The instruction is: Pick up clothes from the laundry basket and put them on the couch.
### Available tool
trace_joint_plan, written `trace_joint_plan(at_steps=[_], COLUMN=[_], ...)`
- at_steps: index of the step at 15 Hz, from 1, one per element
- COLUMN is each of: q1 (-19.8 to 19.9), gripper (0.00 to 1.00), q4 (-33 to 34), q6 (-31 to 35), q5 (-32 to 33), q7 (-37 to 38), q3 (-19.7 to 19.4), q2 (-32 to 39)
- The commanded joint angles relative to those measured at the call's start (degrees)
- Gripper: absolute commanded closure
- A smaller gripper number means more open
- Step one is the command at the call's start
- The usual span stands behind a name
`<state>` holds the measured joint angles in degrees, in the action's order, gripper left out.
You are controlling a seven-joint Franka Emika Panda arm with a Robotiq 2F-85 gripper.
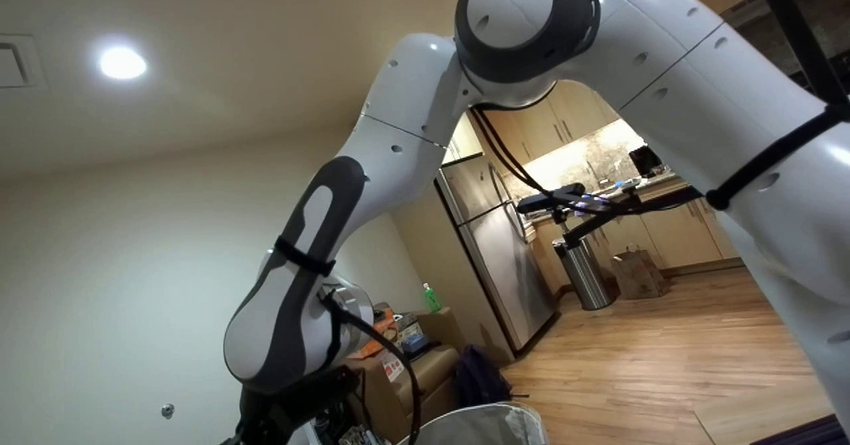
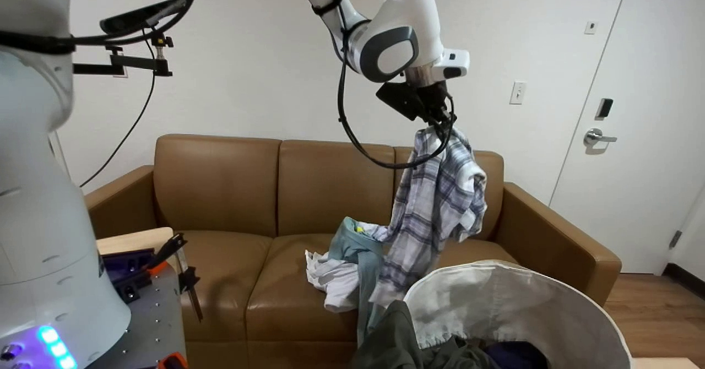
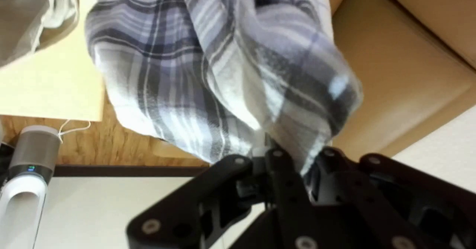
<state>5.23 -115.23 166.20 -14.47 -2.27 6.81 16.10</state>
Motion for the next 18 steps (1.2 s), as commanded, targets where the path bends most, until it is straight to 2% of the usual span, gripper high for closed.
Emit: trace_joint_plan(at_steps=[1,4,7,8,9,13,14,15,17,18], q1=[-1.1,-2.2,-4.0,-4.5,-4.4,-5.1,-5.1,-5.3,-6.1,-9.2], gripper=[0.95,0.95,0.95,0.95,0.88,0.88,0.95,0.95,0.95,0.95], q4=[0.7,1.0,1.7,2.1,1.6,1.6,1.6,2.0,4.4,4.7], q6=[-0.6,0.4,2.2,2.6,0.8,1.3,1.3,0.4,-6.0,-8.3], q5=[1.1,0.2,1.6,2.9,1.4,2.1,2.1,1.8,0.2,3.6], q7=[-3.6,-8.2,-12.4,-12.5,-9.5,-10.8,-11.0,-10.7,-11.4,-8.0], q3=[2.4,6.7,9.5,9.4,9.1,9.2,9.1,9.3,11.3,8.7], q2=[-4.6,-7.1,-6.6,-5.7,-6.7,-5.8,-5.7,-5.1,-2.4,-1.4])
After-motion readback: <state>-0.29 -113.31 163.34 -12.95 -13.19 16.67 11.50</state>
